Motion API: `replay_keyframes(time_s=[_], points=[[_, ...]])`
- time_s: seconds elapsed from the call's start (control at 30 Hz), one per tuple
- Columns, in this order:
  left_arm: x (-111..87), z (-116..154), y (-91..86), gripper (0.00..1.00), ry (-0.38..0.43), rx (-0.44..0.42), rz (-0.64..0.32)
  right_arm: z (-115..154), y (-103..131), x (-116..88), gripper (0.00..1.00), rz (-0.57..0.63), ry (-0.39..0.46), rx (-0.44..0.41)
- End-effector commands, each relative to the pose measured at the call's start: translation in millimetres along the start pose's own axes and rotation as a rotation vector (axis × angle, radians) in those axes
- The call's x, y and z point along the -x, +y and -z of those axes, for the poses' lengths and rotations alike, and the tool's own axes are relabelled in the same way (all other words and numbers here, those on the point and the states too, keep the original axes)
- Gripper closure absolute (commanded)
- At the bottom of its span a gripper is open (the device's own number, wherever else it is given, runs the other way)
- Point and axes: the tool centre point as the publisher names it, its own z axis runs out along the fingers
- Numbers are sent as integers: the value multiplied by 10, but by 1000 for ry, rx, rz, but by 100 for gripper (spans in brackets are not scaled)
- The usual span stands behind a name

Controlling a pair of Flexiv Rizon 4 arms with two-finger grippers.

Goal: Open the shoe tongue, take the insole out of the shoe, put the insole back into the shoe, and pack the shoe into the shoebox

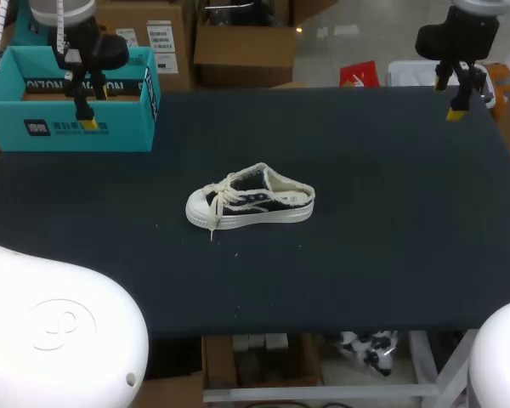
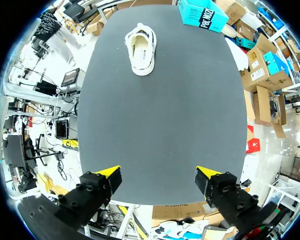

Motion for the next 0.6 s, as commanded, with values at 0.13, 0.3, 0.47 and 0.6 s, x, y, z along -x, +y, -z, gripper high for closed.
replay_keyframes(time_s=[0.13, 0.3, 0.47, 0.6], points=[[2, -1, 0, 0, 0, 0, 0, 5, -1, -3, 0, 0, 1, -1], [-90, -46, -92, 0, 5, 1, 89, -60, 104, -36, 0, -33, -18, 99], [-222, -86, -235, 0, 37, -20, 209, -262, 427, -162, 0, -60, -15, 177], [-300, -137, -360, 0, 24, 1, 353, -429, 669, -251, 0, -89, -11, 261]])
